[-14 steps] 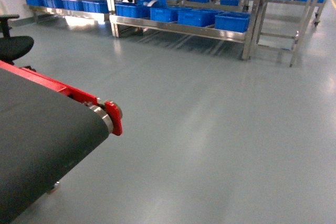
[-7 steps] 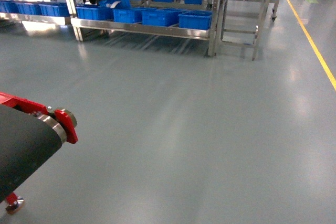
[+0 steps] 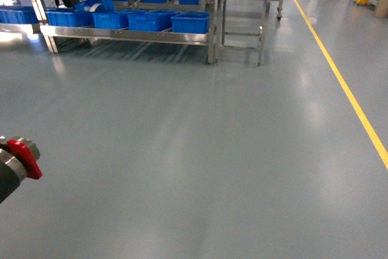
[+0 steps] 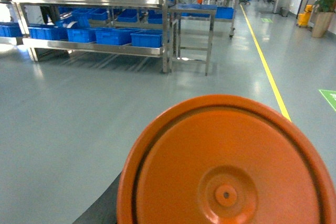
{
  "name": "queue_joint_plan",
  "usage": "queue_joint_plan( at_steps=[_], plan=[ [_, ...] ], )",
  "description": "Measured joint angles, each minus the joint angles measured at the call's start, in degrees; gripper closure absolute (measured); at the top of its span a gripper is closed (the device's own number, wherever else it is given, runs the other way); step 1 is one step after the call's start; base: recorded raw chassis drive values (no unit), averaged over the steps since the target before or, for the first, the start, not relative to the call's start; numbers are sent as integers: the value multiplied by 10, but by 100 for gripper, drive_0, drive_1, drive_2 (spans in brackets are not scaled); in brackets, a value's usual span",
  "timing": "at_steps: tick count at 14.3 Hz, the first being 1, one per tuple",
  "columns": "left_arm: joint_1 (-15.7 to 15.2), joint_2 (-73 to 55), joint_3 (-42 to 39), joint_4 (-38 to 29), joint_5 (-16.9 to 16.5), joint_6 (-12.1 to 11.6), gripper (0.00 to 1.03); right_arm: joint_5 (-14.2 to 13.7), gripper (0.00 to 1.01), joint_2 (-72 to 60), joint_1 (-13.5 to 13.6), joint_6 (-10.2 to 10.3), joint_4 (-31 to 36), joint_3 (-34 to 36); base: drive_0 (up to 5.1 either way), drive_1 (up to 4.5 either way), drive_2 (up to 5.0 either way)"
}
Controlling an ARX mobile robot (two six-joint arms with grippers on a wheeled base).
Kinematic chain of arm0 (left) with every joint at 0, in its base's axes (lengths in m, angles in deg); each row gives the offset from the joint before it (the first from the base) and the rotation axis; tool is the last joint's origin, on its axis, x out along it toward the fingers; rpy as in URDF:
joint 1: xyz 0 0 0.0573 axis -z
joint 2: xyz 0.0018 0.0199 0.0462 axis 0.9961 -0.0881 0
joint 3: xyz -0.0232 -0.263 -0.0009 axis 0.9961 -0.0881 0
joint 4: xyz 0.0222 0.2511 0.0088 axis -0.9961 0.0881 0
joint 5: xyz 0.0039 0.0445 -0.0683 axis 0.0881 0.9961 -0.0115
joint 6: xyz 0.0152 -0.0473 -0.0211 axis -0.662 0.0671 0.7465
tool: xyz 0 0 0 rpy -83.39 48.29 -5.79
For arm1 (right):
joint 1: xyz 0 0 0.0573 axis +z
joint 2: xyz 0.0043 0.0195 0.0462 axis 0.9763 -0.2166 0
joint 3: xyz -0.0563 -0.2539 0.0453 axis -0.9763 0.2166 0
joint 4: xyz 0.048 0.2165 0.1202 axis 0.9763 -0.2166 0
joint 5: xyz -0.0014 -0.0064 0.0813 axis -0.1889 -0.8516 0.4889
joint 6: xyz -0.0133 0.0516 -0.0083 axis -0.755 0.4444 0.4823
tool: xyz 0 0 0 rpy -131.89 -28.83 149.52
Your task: Sort blue parts and orange caps into right shelf containers
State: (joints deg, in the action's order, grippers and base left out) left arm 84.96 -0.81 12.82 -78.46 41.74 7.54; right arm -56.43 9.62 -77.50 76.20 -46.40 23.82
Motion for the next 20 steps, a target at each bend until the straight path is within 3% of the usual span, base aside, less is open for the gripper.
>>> queue_joint_plan(
  at_steps=[6,20],
  plan=[
    [0,0,0,0,0,0,59,0,56,0,0,0,0,0,-165,-165,-165],
    [2,0,0,-2,0,0,59,0,56,0,0,0,0,0,12,440,-417]
  ],
)
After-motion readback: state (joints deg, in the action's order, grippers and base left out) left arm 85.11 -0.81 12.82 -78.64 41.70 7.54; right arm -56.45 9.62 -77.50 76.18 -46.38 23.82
